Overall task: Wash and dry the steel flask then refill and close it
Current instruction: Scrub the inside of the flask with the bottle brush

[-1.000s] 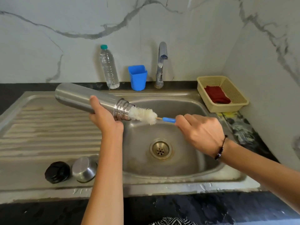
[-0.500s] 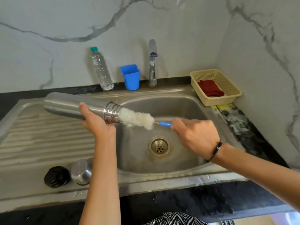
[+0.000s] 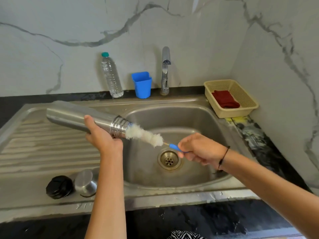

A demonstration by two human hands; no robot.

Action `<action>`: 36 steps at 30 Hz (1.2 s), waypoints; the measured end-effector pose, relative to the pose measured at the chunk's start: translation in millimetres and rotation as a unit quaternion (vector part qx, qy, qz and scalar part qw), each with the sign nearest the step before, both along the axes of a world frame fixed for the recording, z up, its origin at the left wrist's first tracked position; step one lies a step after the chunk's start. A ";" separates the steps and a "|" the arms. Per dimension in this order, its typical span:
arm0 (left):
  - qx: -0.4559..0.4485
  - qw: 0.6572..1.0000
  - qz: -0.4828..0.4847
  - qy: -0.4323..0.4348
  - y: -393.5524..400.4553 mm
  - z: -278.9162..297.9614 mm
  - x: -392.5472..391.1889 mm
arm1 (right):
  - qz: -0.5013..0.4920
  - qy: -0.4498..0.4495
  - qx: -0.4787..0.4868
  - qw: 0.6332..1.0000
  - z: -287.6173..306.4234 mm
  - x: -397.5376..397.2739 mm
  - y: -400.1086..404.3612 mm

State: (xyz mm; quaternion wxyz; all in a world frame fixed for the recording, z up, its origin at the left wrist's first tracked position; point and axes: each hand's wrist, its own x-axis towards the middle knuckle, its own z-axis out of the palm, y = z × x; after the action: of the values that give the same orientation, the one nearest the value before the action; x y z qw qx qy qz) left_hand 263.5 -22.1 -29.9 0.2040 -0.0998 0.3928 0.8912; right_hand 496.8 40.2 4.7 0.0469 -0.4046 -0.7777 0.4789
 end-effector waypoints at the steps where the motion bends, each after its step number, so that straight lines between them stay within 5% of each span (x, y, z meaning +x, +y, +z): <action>1: 0.007 1.000 -0.003 0.006 0.8 0.3 0.4 | -0.022 0.025 -0.059 0.998 -1.8 4.0 4.8; 3: 0.006 1.000 -0.004 0.018 4.1 0.7 2.5 | -0.033 0.030 -0.066 0.997 -7.6 6.4 5.3; 4: 0.003 1.000 -0.001 0.020 5.7 1.2 3.3 | -0.012 0.001 0.073 0.997 -14.3 8.0 3.6; 5: 0.004 1.000 0.001 0.021 6.9 1.5 2.3 | -0.002 -0.042 0.293 0.955 -17.3 8.4 3.0; 7: 0.020 1.000 0.003 0.015 6.9 0.3 -1.8 | 0.026 -0.048 0.556 0.829 -18.8 15.6 2.6; 9: 0.029 1.000 0.000 0.010 4.5 -3.4 -4.8 | 0.063 -0.020 0.643 0.763 -16.5 24.6 8.2; 11: 0.012 1.000 -0.002 0.001 4.0 -4.6 -3.0 | 0.073 -0.019 0.662 0.745 -20.3 28.8 14.6; 13: 0.002 1.000 -0.008 -0.005 6.9 -2.9 0.6 | 0.047 -0.051 0.601 0.796 -21.6 22.6 9.1; 14: 0.004 1.000 -0.005 -0.004 8.0 -0.7 1.5 | 0.031 -0.063 0.498 0.865 -21.4 18.0 7.0; 16: 0.013 1.000 0.002 0.005 8.7 4.2 1.9 | 0.024 -0.016 0.107 0.994 -11.8 13.0 5.5; 17: 0.018 1.000 -0.002 0.008 8.1 6.2 1.8 | 0.005 0.019 -0.070 0.997 -7.1 14.1 8.7; 20: 0.015 1.000 -0.018 0.005 8.1 7.6 5.7 | -0.003 0.018 -0.166 0.986 -7.5 22.9 18.3; 22: 0.004 1.000 -0.013 0.006 8.6 7.8 8.9 | 0.032 -0.013 0.031 0.999 -14.8 30.1 17.3; 23: 0.002 1.000 -0.008 0.001 9.4 8.0 9.3 | 0.052 -0.056 0.257 0.963 -15.5 32.9 15.6; 25: 0.003 1.000 -0.003 -0.015 9.3 7.7 8.3 | 0.082 -0.059 0.566 0.818 -14.9 39.6 14.4; 28: -0.004 0.999 -0.013 -0.033 7.7 7.3 9.1 | 0.094 -0.013 0.693 0.714 -15.5 47.1 18.9; 30: -0.006 0.999 -0.019 -0.036 7.3 7.7 10.4 | 0.083 -0.008 0.726 0.682 -13.3 46.7 21.4; 33: -0.008 0.999 -0.018 -0.041 8.5 8.5 9.3 | 0.081 -0.019 0.672 0.736 -14.9 45.9 21.6; 35: -0.008 0.999 -0.019 -0.038 8.8 7.6 6.4 | 0.064 -0.025 0.505 0.861 -17.6 39.8 21.3; 36: -0.005 0.999 -0.021 -0.037 8.5 7.2 5.9 | 0.048 -0.017 0.336 0.941 -16.4 37.1 22.3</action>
State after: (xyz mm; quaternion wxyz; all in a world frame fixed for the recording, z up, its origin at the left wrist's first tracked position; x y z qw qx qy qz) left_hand 269.4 -13.6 -22.6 0.2362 -0.1255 0.3917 0.8804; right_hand 533.9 62.5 -11.7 0.1435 -0.3358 -0.9124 0.1848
